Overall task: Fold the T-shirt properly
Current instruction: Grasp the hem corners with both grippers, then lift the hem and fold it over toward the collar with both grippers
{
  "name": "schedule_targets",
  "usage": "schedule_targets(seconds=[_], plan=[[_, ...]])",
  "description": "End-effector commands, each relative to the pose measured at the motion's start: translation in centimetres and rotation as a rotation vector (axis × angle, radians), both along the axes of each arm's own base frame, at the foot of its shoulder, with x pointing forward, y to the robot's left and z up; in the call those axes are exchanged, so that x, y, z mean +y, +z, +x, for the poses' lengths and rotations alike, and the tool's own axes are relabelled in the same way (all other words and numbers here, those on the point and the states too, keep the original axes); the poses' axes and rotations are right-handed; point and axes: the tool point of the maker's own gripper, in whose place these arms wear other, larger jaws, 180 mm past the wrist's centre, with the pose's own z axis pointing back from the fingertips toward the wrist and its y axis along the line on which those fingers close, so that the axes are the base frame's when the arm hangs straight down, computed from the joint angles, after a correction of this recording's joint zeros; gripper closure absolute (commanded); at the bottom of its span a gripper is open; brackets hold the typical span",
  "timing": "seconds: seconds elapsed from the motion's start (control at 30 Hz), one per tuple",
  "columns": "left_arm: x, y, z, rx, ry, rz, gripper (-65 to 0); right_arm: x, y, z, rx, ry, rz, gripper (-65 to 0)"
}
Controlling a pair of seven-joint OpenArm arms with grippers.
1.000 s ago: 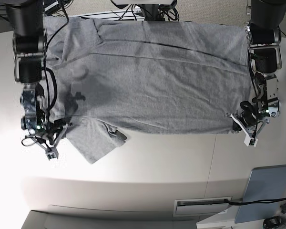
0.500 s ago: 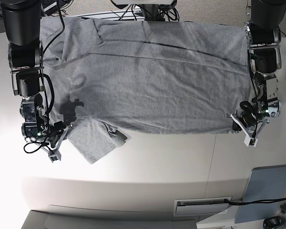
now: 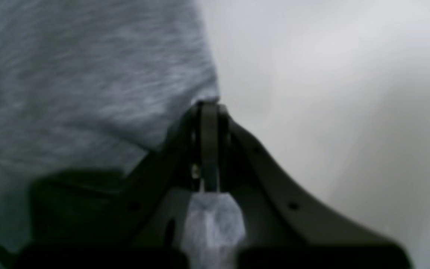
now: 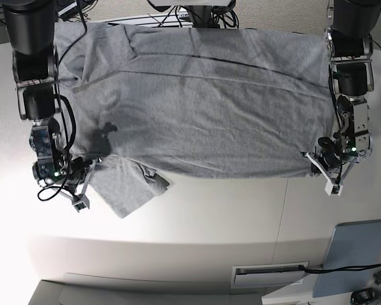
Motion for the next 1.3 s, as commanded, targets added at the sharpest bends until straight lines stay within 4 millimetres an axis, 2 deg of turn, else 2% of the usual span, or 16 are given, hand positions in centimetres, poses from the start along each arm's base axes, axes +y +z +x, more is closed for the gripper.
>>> schedule_targets(seconds=[0.0, 0.13, 0.2, 0.33, 0.53, 0.77, 0.87, 1.0, 1.03, 1.1, 1.13, 1.2, 1.27], plan=[[0.9, 2.0, 0.8, -0.045, 0.000, 0.018, 0.0, -1.2, 3.1, 1.4, -0.080, -0.002, -0.031, 0.0], [0.2, 4.7, -0.5, -0.119, -0.016, -0.023, 0.0, -1.7, 4.9, -0.8, -0.137, 0.026, -0.104, 0.0], [0.0, 5.5, -1.8, -0.134, -0.038, -0.014, 0.0, -2.1, 5.7, -2.0, -0.168, 0.021, -0.107, 0.0], [-0.5, 5.4, -5.0, -0.121, -0.059, -0.029, 0.0, -3.4, 6.7, -5.3, -0.205, -0.018, -0.095, 0.0], [-0.1, 5.6, -9.6, -0.134, -0.056, -0.127, 0.0, -4.2, 8.2, -10.1, -0.253, -0.045, -0.096, 0.0], [0.9, 6.0, -13.0, -0.146, -0.054, -0.188, 0.0, -4.0, 8.8, -14.0, -0.261, -0.025, -0.119, 0.0], [1.1, 6.1, -13.1, -0.147, -0.048, -0.192, 0.0, -3.8, 9.3, -13.7, -0.302, -0.011, -0.114, 0.0], [1.1, 6.4, -12.8, -0.174, -0.046, -0.195, 0.0, -2.9, 10.7, -12.2, -0.355, 0.045, -0.102, 0.0], [1.1, 6.4, -12.8, -0.173, -0.046, -0.195, 0.0, -2.9, 11.2, -11.7, -0.374, 0.045, -0.101, -4.0], [1.1, 6.4, -12.8, -0.173, -0.046, -0.195, 0.0, -2.7, 12.6, -10.4, -0.429, 0.050, -0.096, -18.7], [1.1, 6.4, -12.8, -0.173, -0.046, -0.195, 0.0, -2.7, 13.3, -9.8, -0.454, 0.049, -0.089, -23.8], [1.1, 6.4, -12.8, -0.172, -0.046, -0.195, 0.0, -2.8, 13.7, -8.6, -0.474, 0.025, -0.055, -26.5], [1.1, 6.4, -12.8, -0.168, -0.046, -0.194, 0.0, -3.0, 12.8, -7.3, -0.456, -0.015, 0.007, -26.5]])
